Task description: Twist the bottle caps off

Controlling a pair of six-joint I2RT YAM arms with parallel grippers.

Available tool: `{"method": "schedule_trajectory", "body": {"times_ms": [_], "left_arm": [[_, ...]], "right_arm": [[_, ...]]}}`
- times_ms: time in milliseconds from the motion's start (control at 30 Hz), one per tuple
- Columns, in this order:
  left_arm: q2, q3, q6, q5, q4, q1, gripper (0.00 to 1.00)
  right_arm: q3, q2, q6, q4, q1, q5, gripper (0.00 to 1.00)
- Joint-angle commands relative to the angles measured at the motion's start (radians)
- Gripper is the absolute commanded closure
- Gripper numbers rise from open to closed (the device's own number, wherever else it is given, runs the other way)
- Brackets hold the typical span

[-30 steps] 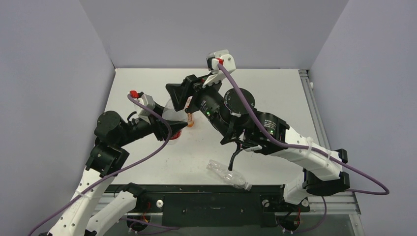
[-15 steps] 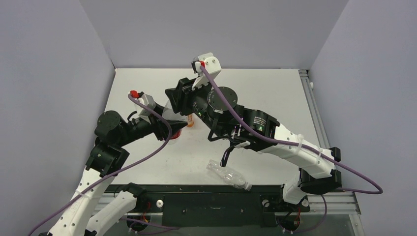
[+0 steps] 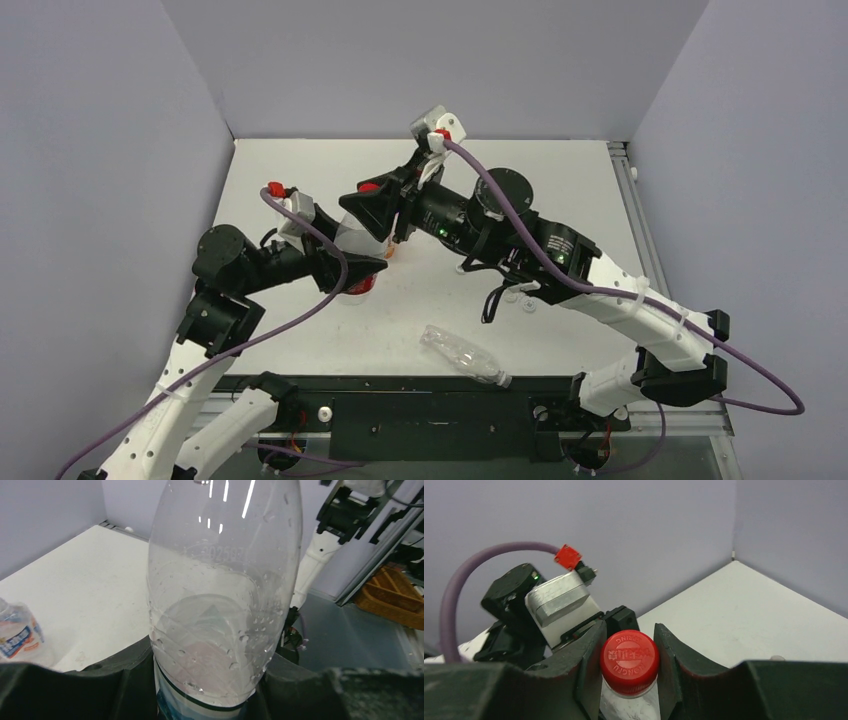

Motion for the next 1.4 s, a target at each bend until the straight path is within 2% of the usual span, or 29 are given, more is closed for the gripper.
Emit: {"method": "schedule_trajectory", "body": {"times_ms": [0, 100, 233, 333, 400, 433, 467, 500, 533, 567, 600, 667, 767, 867, 967, 1367], "left_arm": [[0.008, 0.002, -0.169, 0.154, 0.132, 0.002, 0.79], [0.020, 0.005, -0.250, 0.201, 0.183, 0.002, 0.81], [0.034, 0.005, -0.308, 0.272, 0.214, 0.002, 0.83], [0.041, 0.004, -0.321, 0.310, 0.217, 0.002, 0.83], [0.043, 0.004, -0.308, 0.308, 0.211, 0.002, 0.84], [0.044, 0.004, -0.295, 0.292, 0.198, 0.002, 0.84], [0.044, 0.005, -0.259, 0.276, 0.191, 0.002, 0.83], [0.044, 0.013, -0.232, 0.221, 0.149, 0.002, 0.83], [0.043, 0.019, -0.155, 0.189, 0.073, 0.002, 0.82], [0.040, 0.028, -0.121, 0.121, 0.046, 0.002, 0.82], [0.038, 0.032, -0.049, 0.085, 0.000, 0.002, 0.82], [0.033, 0.033, 0.047, -0.021, -0.050, -0.002, 0.81], [0.032, 0.029, 0.139, -0.181, -0.087, -0.004, 0.81], [0.023, 0.019, 0.154, -0.237, -0.078, -0.004, 0.81], [0.018, 0.013, 0.138, -0.227, -0.066, -0.006, 0.81], [0.004, 0.001, 0.117, -0.217, -0.043, -0.008, 0.81]], "right_arm": [[-0.006, -0.100, 0.012, 0.224, -0.068, -0.455, 1.00], [0.020, -0.083, 0.031, 0.237, -0.087, -0.656, 1.00], [0.036, -0.064, 0.077, 0.261, -0.107, -0.841, 1.00], [0.038, -0.059, 0.107, 0.261, -0.126, -0.907, 1.00], [0.048, -0.060, 0.094, 0.210, -0.147, -0.886, 1.00], [0.050, -0.064, 0.077, 0.193, -0.152, -0.835, 0.97], [0.047, -0.078, 0.067, 0.156, -0.155, -0.781, 0.86], [0.045, -0.088, 0.034, 0.134, -0.152, -0.636, 0.58], [0.043, -0.107, 0.017, 0.092, -0.138, -0.543, 0.47], [0.040, -0.115, -0.019, 0.075, -0.127, -0.369, 0.31], [0.036, -0.128, -0.035, 0.053, -0.099, -0.223, 0.25], [0.032, -0.133, -0.074, 0.037, -0.052, -0.038, 0.23], [0.087, -0.092, -0.116, -0.028, 0.011, 0.142, 0.21], [0.259, 0.031, -0.107, -0.192, 0.039, 0.263, 0.20], [0.342, 0.097, -0.085, -0.265, 0.040, 0.277, 0.22], [0.323, 0.145, 0.020, -0.232, -0.007, 0.189, 0.46]]}}
